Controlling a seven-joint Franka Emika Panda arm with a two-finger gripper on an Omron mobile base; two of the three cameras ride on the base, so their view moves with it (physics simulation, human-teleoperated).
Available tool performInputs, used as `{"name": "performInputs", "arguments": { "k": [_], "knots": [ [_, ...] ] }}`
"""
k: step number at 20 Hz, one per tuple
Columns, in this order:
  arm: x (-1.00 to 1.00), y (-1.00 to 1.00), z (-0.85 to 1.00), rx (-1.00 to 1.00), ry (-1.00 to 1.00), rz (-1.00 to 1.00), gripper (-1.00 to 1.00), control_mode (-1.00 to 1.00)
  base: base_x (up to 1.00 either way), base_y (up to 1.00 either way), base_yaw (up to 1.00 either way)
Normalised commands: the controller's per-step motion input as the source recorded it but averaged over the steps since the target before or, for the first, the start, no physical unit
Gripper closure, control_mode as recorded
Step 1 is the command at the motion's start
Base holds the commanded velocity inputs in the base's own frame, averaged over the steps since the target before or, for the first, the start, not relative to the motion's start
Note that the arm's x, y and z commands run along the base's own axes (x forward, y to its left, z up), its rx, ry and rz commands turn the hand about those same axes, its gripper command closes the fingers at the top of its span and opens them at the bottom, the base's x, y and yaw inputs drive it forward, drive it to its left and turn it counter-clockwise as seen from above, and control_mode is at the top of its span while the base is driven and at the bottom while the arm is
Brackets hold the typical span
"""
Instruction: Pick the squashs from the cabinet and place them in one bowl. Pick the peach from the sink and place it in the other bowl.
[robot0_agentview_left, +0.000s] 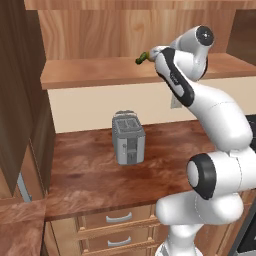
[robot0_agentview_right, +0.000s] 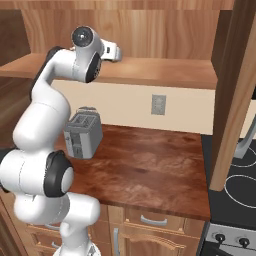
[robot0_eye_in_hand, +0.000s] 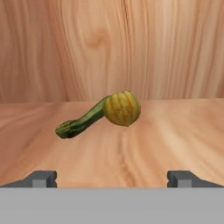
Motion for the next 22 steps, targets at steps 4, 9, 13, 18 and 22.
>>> {"name": "performInputs", "arguments": {
  "k": [4, 9, 13, 18, 22],
  "knots": [
    [0.28, 0.00, 0.00, 0.00, 0.04, 0.00, -1.00, -1.00, 0.00, 0.00, 0.00],
    [0.23, 0.00, 0.00, 0.00, 0.03, 0.00, -1.00, -1.00, 0.00, 0.00, 0.00],
    [0.28, 0.00, 0.00, 0.00, 0.04, 0.00, -1.00, -1.00, 0.00, 0.00, 0.00],
    [0.26, 0.00, -0.03, 0.00, 0.00, 0.00, -1.00, -1.00, 0.00, 0.00, 0.00],
    [0.29, -0.06, 0.00, 0.00, 0.00, 0.00, -1.00, -1.00, 0.00, 0.00, 0.00]
  ]
}}
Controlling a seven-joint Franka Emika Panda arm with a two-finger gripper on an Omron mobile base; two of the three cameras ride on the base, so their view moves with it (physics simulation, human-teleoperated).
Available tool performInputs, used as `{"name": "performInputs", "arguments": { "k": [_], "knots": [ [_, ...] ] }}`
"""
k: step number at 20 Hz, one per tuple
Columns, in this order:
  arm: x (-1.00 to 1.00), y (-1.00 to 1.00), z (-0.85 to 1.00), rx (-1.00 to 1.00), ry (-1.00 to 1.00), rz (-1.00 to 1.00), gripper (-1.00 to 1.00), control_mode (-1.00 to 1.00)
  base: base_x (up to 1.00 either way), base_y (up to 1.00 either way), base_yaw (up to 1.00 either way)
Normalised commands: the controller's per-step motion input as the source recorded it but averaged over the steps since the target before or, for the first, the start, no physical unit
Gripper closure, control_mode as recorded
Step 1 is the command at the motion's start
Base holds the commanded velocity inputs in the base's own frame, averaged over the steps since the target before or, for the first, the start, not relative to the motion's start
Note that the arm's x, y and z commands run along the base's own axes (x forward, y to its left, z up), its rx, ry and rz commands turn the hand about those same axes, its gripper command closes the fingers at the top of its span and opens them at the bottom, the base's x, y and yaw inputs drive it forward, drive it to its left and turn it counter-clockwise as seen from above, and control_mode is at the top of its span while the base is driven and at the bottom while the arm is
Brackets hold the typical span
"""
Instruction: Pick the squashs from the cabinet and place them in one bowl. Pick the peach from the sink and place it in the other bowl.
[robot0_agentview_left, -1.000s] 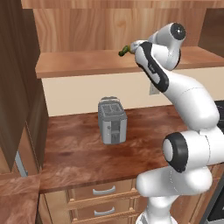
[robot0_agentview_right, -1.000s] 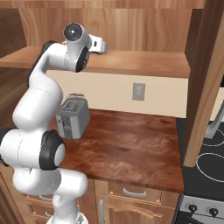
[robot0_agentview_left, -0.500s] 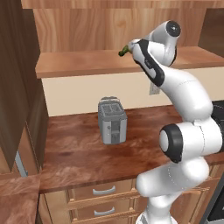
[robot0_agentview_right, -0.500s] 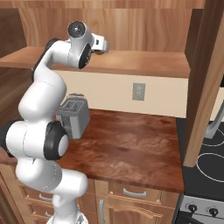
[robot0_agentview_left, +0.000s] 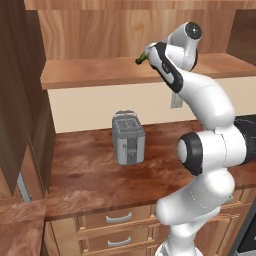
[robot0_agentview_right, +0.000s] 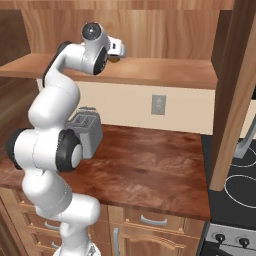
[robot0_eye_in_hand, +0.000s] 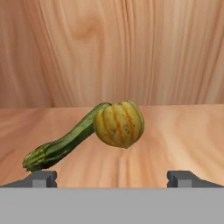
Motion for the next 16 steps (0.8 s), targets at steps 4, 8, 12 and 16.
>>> {"name": "performInputs", "arguments": {
  "k": [4, 8, 12, 16],
  "knots": [
    [0.18, -0.07, 0.00, 0.00, 0.00, 0.00, -1.00, -1.00, 0.00, 0.00, 0.00],
    [0.18, -0.11, 0.00, 0.00, 0.00, 0.01, -1.00, -1.00, 0.00, 0.00, 0.00],
    [0.12, 0.00, -0.05, 0.00, 0.00, 0.01, -1.00, -1.00, 0.00, 0.00, 0.00],
    [0.19, 0.00, -0.12, 0.00, 0.02, 0.00, -1.00, -1.00, 0.00, 0.00, 0.00]
  ]
}}
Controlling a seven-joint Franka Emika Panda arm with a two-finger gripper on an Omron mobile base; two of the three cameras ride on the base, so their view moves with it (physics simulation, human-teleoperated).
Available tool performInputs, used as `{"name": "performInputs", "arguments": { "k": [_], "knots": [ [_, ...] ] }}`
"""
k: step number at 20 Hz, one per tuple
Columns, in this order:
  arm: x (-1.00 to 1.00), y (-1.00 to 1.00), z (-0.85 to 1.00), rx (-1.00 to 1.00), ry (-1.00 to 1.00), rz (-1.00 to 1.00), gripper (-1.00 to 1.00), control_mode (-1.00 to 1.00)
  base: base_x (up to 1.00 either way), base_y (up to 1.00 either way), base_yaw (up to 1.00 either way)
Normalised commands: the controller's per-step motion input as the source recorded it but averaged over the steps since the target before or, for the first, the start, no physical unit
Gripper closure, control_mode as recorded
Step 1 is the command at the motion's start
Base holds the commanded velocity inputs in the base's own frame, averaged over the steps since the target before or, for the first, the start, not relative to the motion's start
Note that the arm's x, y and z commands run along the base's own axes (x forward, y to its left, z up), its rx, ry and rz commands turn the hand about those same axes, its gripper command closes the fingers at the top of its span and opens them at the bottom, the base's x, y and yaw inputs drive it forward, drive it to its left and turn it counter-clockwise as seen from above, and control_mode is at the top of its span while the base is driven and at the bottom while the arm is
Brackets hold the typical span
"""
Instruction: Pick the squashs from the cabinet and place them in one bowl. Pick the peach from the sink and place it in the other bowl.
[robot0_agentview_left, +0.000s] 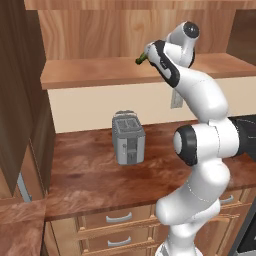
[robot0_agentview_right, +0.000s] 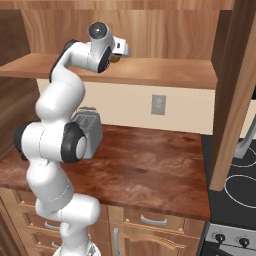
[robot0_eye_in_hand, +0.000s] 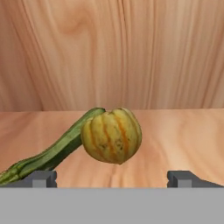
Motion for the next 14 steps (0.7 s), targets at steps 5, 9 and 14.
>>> {"name": "performInputs", "arguments": {
  "k": [5, 9, 14],
  "knots": [
    [0.24, 0.00, -0.06, 0.00, 0.04, 0.00, -1.00, -1.00, 0.00, 0.00, 0.00],
    [0.29, 0.00, -0.01, 0.00, 0.03, 0.00, -1.00, -1.00, 0.00, 0.00, 0.00],
    [0.29, 0.00, 0.00, 0.00, 0.03, 0.00, -1.00, -1.00, 0.00, 0.00, 0.00]
  ]
}}
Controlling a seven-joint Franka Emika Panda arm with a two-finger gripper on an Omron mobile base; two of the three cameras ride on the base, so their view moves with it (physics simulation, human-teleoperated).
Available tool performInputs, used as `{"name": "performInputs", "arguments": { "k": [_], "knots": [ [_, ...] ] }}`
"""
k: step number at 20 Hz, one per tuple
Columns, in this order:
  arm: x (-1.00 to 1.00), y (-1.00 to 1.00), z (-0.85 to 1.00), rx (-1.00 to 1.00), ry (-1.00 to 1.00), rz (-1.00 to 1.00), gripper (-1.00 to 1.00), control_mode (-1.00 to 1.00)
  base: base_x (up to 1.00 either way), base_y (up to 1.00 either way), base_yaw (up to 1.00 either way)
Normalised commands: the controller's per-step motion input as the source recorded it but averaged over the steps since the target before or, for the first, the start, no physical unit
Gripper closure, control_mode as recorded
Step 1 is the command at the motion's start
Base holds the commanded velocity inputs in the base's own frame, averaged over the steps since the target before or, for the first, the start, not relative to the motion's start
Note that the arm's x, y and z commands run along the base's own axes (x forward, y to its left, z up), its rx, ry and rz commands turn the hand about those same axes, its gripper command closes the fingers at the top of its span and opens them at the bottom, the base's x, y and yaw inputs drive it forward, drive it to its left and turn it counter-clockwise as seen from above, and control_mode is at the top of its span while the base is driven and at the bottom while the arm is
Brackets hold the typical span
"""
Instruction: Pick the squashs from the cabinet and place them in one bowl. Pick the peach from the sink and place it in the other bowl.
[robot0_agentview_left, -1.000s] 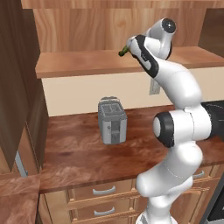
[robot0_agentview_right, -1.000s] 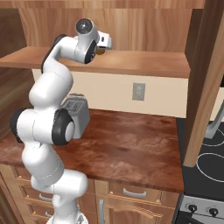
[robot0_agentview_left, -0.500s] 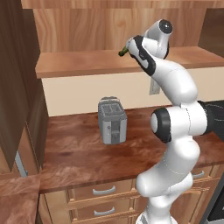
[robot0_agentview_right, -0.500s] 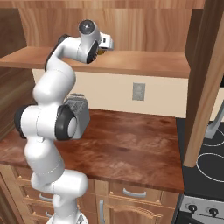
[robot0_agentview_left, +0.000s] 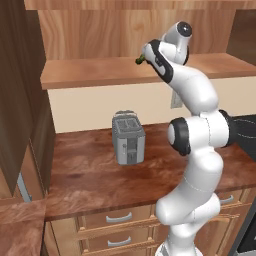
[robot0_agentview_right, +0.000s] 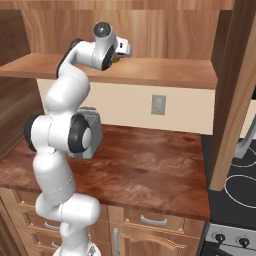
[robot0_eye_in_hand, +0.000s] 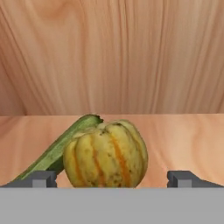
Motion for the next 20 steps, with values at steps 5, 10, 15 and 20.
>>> {"name": "performInputs", "arguments": {
  "k": [5, 10, 15, 20],
  "knots": [
    [0.26, 0.00, -0.01, 0.00, 0.01, 0.00, -1.00, -1.00, 0.00, 0.00, 0.00],
    [0.25, 0.00, -0.04, 0.00, 0.00, 0.00, -1.00, -1.00, 0.00, 0.00, 0.00],
    [0.05, 0.00, -0.05, 0.00, 0.00, 0.01, -1.00, -1.00, 0.00, 0.00, 0.00],
    [0.00, 0.00, 0.00, 0.00, 0.00, 0.00, -1.00, -1.00, 0.00, 0.00, 0.00]
  ]
}}
